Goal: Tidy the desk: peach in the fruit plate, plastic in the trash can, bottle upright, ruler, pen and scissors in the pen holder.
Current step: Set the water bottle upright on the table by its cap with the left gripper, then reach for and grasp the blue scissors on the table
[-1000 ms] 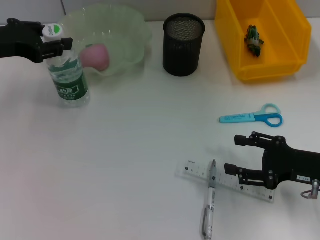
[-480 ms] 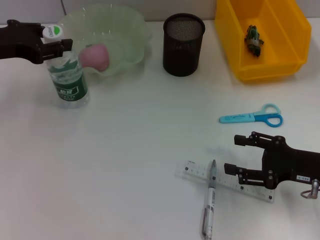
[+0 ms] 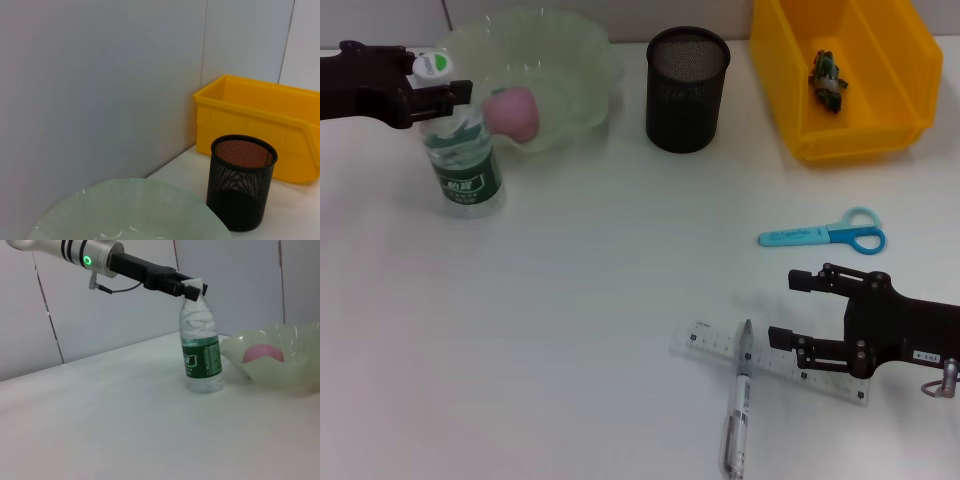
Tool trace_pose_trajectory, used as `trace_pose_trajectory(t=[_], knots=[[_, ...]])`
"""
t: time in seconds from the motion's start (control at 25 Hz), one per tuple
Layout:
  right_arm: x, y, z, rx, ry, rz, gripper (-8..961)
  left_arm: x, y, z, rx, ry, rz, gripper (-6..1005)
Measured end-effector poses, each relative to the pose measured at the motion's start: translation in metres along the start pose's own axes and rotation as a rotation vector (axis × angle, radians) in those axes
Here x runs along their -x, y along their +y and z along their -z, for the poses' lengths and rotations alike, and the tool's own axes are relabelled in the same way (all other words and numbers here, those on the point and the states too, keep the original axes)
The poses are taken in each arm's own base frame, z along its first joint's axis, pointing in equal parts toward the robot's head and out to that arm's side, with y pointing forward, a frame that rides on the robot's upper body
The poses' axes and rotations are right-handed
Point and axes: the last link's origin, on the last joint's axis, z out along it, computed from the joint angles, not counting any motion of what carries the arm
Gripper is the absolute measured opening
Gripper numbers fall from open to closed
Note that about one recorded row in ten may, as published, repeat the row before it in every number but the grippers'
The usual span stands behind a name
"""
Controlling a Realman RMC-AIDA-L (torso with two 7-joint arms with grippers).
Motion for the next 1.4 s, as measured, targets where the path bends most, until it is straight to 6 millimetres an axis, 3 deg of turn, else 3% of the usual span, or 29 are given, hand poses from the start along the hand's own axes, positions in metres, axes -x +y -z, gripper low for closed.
trace_pose_trajectory(t=[0.32,0.52,0.64,0.72,0.96,1.08,1.12,1.2,1.24,1.28,1.32,1.4], knots=[[0.000,0.000,0.000,-0.001,0.000,-0.001,783,-0.003,0.000,0.001,-0.003,0.009,-0.005,656],[0.000,0.000,0.000,-0.001,0.000,-0.001,783,-0.016,-0.004,0.008,-0.028,0.065,-0.009,783],[0.000,0.000,0.000,-0.001,0.000,-0.001,783,-0.040,-0.006,0.023,-0.029,0.244,0.035,808],[0.000,0.000,0.000,-0.002,-0.002,-0.002,782,-0.049,0.008,0.033,0.080,0.356,0.050,807],[0.003,-0.002,0.000,-0.002,-0.011,-0.002,782,-0.048,0.041,0.041,0.290,0.424,0.025,807],[0.006,-0.005,-0.001,0.001,-0.011,-0.005,782,-0.036,0.063,0.034,0.417,0.431,0.020,806],[0.008,-0.006,-0.001,0.002,-0.011,-0.008,782,-0.018,0.075,0.021,0.476,0.409,0.030,806],[0.010,-0.008,-0.001,0.004,-0.010,-0.009,781,-0.008,0.079,0.016,0.496,0.397,0.041,806],[0.010,-0.008,-0.001,0.004,-0.010,-0.010,781,0.011,0.086,0.007,0.521,0.375,0.044,806],[0.010,-0.008,-0.001,0.004,-0.010,-0.010,781,0.011,0.086,0.007,0.521,0.375,0.044,805],[0.011,-0.009,0.000,0.003,-0.008,-0.010,781,0.028,0.094,0.000,0.535,0.361,0.040,805],[0.011,-0.010,0.000,0.003,-0.007,-0.011,781,0.036,0.098,-0.003,0.533,0.359,0.031,805]])
